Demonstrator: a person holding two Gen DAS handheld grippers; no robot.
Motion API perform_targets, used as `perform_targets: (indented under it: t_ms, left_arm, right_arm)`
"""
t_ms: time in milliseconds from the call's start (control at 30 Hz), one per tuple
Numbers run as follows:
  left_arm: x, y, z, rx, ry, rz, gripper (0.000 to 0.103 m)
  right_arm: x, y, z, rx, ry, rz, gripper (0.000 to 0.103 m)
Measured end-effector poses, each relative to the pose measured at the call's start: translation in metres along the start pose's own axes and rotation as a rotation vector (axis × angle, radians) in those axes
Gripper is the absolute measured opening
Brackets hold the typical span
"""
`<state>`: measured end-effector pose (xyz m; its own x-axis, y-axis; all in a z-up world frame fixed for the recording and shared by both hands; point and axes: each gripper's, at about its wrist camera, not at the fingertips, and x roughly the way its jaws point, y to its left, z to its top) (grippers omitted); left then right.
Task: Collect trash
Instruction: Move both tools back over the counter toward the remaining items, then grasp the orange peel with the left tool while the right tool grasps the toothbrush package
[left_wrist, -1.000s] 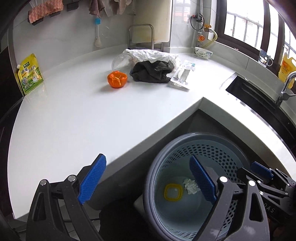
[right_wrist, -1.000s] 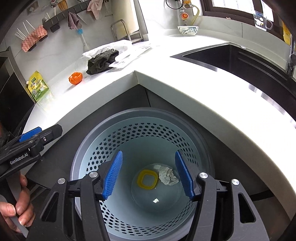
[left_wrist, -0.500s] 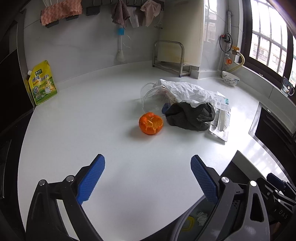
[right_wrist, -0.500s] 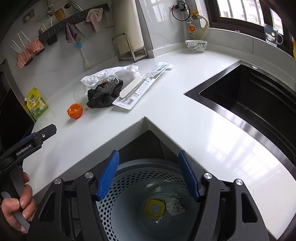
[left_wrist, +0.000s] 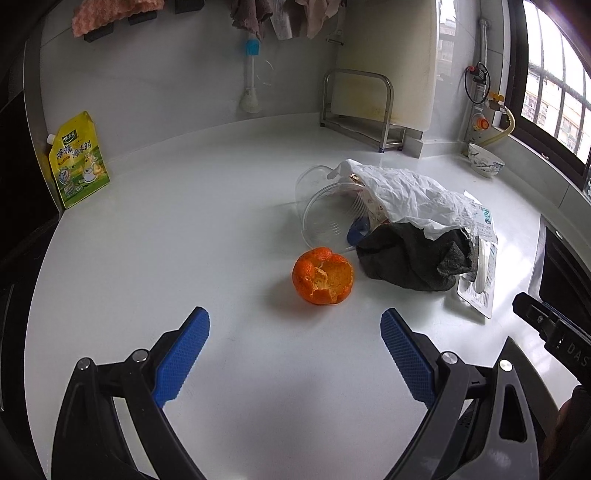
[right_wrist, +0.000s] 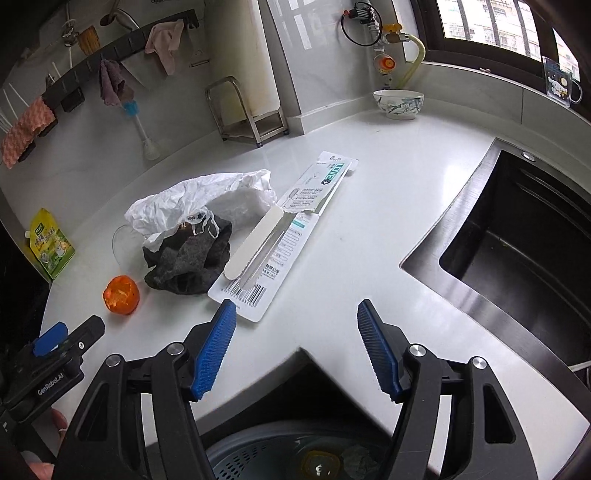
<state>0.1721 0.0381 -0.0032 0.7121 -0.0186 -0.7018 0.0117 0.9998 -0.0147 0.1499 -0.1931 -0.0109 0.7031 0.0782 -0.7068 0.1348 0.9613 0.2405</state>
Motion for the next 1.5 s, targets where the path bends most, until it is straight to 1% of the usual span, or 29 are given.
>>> perform_targets:
  t_ms: [233,333,467,567,800,900,1067,1233,1367,1500]
  left_arm:
    - [0.013,-0.003,0.004,0.015,0.006,0.003,0.092]
    - [0.018,-0.003,0.008,0.011,0.013,0.000,0.092]
    - [0.021,-0.002,0.010,0.002,0.014,-0.009,0.092]
    - [0.022,-0.002,0.010,0.004,0.017,-0.013,0.092]
    - [0.023,0.001,0.011,-0.012,0.020,-0.023,0.092]
    - [0.023,0.001,0.010,-0.014,0.022,-0.022,0.092]
    - [0.021,-0.003,0.010,0.000,0.015,-0.019,0.092]
    - [0.022,-0.001,0.009,-0.009,0.016,-0.022,0.092]
    - [0.022,0.000,0.009,-0.011,0.015,-0.022,0.092]
    - [0.021,0.000,0.009,-0.013,0.014,-0.021,0.092]
  right_arm:
    - [0.034,0.010,0.028,0.041,0.019,-0.029,0.065]
    - [0.045,0.013,0.039,0.056,0.024,-0.063,0.066]
    - [0.058,0.013,0.047,0.111,0.037,-0.088,0.066]
    - [0.064,0.016,0.052,0.123,0.038,-0.111,0.069]
    - [0.075,0.022,0.055,0.124,0.064,-0.152,0.070]
    - [0.077,0.020,0.055,0.134,0.067,-0.178,0.075]
    - [0.080,0.025,0.055,0.112,0.079,-0.218,0.077]
    - [0.082,0.026,0.057,0.117,0.089,-0.232,0.078]
    - [0.083,0.030,0.054,0.066,0.092,-0.266,0.078]
    - [0.078,0.024,0.050,0.049,0.095,-0.266,0.078]
